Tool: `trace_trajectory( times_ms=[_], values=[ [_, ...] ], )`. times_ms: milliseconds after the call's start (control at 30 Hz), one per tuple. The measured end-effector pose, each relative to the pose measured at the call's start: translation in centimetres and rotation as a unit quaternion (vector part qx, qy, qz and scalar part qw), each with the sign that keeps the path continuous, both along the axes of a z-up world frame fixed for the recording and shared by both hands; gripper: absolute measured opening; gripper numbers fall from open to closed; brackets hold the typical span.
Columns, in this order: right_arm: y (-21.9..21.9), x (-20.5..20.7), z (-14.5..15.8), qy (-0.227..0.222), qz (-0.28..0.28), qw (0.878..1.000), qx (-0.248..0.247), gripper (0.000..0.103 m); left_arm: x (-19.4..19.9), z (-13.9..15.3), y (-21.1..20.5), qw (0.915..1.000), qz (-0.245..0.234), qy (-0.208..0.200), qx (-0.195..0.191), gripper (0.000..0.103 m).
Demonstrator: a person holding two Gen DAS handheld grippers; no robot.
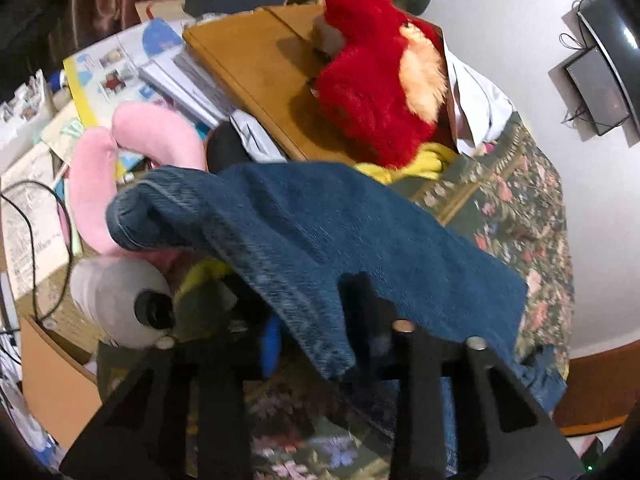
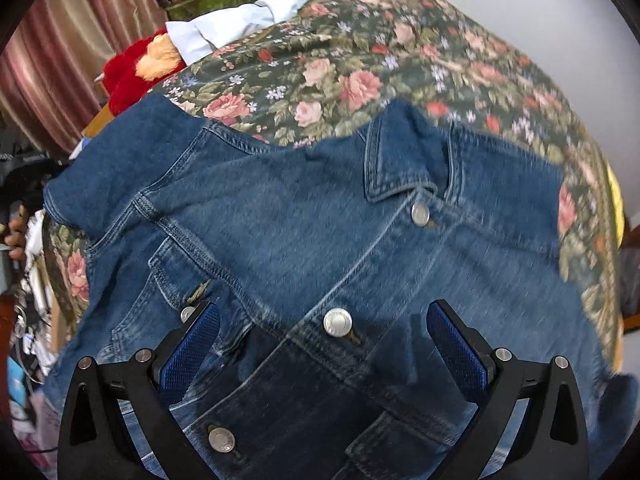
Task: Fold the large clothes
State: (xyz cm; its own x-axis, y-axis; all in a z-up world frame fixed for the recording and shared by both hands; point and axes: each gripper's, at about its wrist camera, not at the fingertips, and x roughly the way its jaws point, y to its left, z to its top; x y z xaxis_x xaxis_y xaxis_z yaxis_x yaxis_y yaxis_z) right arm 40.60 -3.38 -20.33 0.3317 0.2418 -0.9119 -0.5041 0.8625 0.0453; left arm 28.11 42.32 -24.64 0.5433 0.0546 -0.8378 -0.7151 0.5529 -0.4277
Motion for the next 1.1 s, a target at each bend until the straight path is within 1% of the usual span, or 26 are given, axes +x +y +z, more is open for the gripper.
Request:
trace_trajectory(
  times_ms=[67,100,133,200,233,300,333,367,433,500,533,600,667,700,733,833,933,1067,1100],
  values=[
    [-0.7,-0.1,0.1,0.016,-0.009,1.000,0.013,0.103,0.3,1.1,-0.3,0.9992,-0.002,0.005,0.039,0.022],
    [-1.2,-0.2,0.2,0.021,-0.014,0.999,0.020,0.103,0.5,1.9,-0.7,0.9977,-0.008,0.008,0.066,0.021],
    [-1.5,-0.3,0.3,0.025,-0.017,0.999,0.024,0.103,0.8,3.4,-1.6,0.9940,-0.017,0.008,0.108,0.021],
    [-2.4,-0.5,0.7,0.031,-0.025,0.999,0.031,0.103,1.2,5.8,-3.0,0.9857,-0.036,0.003,0.164,0.019],
    [-2.9,-0.7,0.9,0.033,-0.029,0.998,0.035,0.103,1.3,7.7,-4.2,0.9788,-0.050,-0.009,0.198,0.018],
    [-3.6,-1.0,1.3,0.035,-0.036,0.998,0.043,0.103,1.4,10.3,-6.0,0.9680,-0.070,-0.031,0.239,0.018],
    [-4.2,-1.2,1.7,0.036,-0.040,0.997,0.048,0.103,1.6,12.1,-7.6,0.9587,-0.087,-0.046,0.267,0.017],
    [-4.6,-1.3,1.9,0.036,-0.042,0.997,0.052,0.103,1.8,13.1,-8.6,0.9529,-0.098,-0.054,0.282,0.017],
    [-5.5,-1.8,2.5,0.036,-0.048,0.996,0.060,0.103,2.6,15.7,-12.0,0.9364,-0.135,-0.081,0.314,0.015],
    [-6.3,-2.2,3.1,0.033,-0.052,0.996,0.068,0.103,3.0,17.2,-14.6,0.9258,-0.160,-0.099,0.328,0.014],
    [-6.7,-2.5,3.4,0.031,-0.053,0.995,0.072,0.103,3.5,18.0,-16.6,0.9179,-0.181,-0.109,0.336,0.014],
    [-7.6,-3.0,4.0,0.027,-0.056,0.995,0.080,0.103,4.4,18.4,-19.5,0.9064,-0.208,-0.116,0.349,0.014],
    [-8.6,-3.4,4.5,0.022,-0.059,0.994,0.085,0.103,5.3,18.0,-22.6,0.8943,-0.240,-0.114,0.360,0.014],
    [-9.0,-3.7,4.7,0.020,-0.060,0.994,0.087,0.103,5.8,17.4,-24.1,0.8909,-0.258,-0.111,0.357,0.014],
    [-9.7,-4.1,5.0,0.016,-0.061,0.994,0.088,0.103,6.2,16.6,-25.6,0.8894,-0.278,-0.106,0.347,0.014],
    [-11.3,-4.8,5.4,0.009,-0.064,0.994,0.087,0.103,7.5,13.4,-29.0,0.8889,-0.326,-0.080,0.312,0.014],
    [-12.9,-5.4,5.5,0.008,-0.073,0.993,0.088,0.103,8.3,9.9,-32.4,0.8829,-0.368,-0.046,0.288,0.014],
    [-14.3,-5.7,5.3,0.016,-0.085,0.992,0.097,0.103,7.8,5.8,-35.8,0.8765,-0.417,-0.017,0.239,0.014],
    [-14.5,-5.7,5.3,0.020,-0.088,0.991,0.100,0.103,7.5,4.8,-36.5,0.8736,-0.431,-0.009,0.226,0.015]
  ],
)
